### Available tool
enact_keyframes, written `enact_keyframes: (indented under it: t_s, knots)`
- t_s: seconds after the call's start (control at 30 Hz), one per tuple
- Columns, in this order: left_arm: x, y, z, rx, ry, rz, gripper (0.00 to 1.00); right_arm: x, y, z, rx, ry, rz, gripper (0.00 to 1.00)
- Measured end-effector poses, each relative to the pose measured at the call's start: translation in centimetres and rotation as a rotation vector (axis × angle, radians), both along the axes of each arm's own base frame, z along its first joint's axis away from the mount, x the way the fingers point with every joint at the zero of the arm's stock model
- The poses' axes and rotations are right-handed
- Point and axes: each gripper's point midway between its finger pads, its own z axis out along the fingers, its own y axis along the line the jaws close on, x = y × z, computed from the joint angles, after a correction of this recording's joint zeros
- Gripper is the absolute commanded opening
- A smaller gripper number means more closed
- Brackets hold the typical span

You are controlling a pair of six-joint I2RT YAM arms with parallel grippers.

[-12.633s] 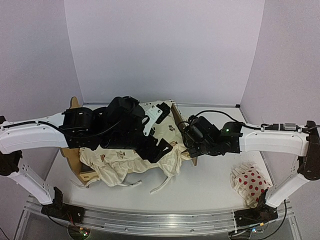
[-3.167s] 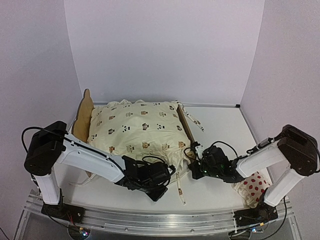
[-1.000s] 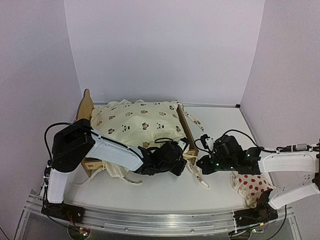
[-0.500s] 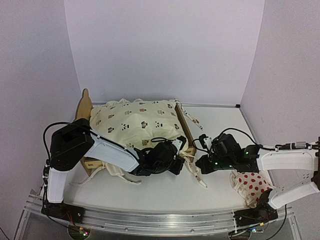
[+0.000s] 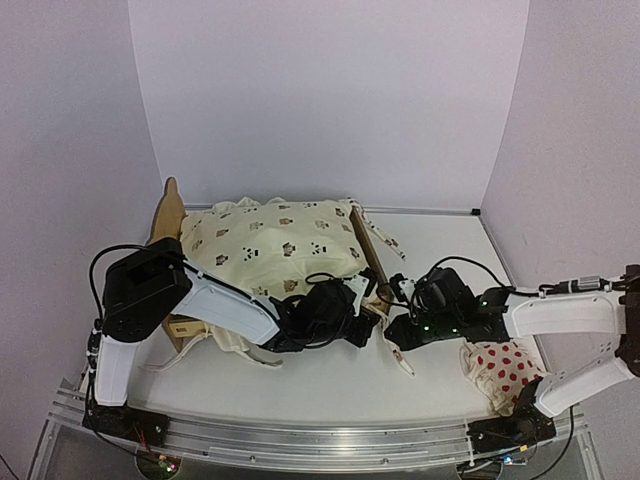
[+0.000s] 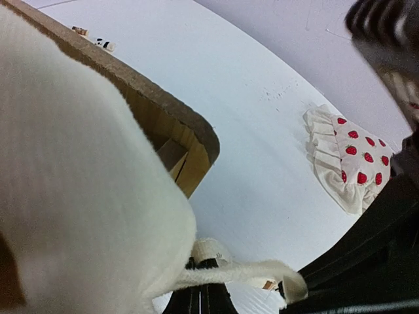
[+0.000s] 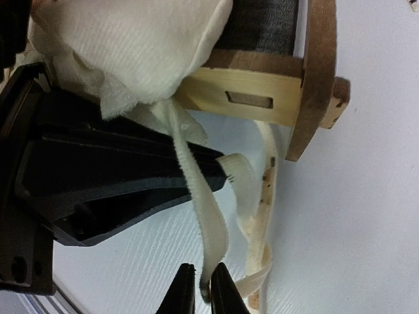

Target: Set up the pet bed

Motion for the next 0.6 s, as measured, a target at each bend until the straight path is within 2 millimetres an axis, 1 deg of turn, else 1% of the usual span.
enact_keyframes:
  t_s: [0.07,0.17,0.23,0.33,0.37,0.43,0.5,0.57,0.6]
  knots:
    - [0.1,-0.3,0.0,-0.017,-0.006,0.0,0.0,-0.5,0.4,-0.4,0.008,0.029,0.023,0.26]
    - [0.3,-0.6,-0.6,-0.028,-0.012,0.0,0.0,-1.2,0.8,-0.5,0.025,0.061,0.057,0.39]
    - [0.3,-0.7,-1.1,-0.029,-0.015,-0.001,0.0,-1.7,1.0,-0.2,0.036,0.071,0.08,0.47]
    - [0.4,-0.8,-1.4,-0.034,-0.02,-0.001,0.0,-2.0,0.7,0.9,0.052,0.058,0.093,0.54]
    - [0.4,-0.9,-1.3,-0.038,-0.023,-0.002,0.0,-1.9,0.4,1.7,0.057,0.037,0.085,0.56]
    - [0.5,-1.0,-1.0,-0.052,-0.03,-0.002,0.0,-1.2,-0.6,3.3,0.063,-0.025,0.041,0.57]
    - [0.5,-1.1,-0.8,-0.062,-0.037,-0.003,0.0,0.0,-2.3,4.8,0.064,-0.109,-0.037,0.57]
    - [0.5,-1.2,-0.7,-0.067,-0.042,-0.005,0.0,0.9,-4.1,5.4,0.051,-0.166,-0.11,0.56]
    - [0.5,-1.2,-0.6,-0.068,-0.044,-0.005,0.0,1.3,-5.0,5.4,0.04,-0.187,-0.147,0.54]
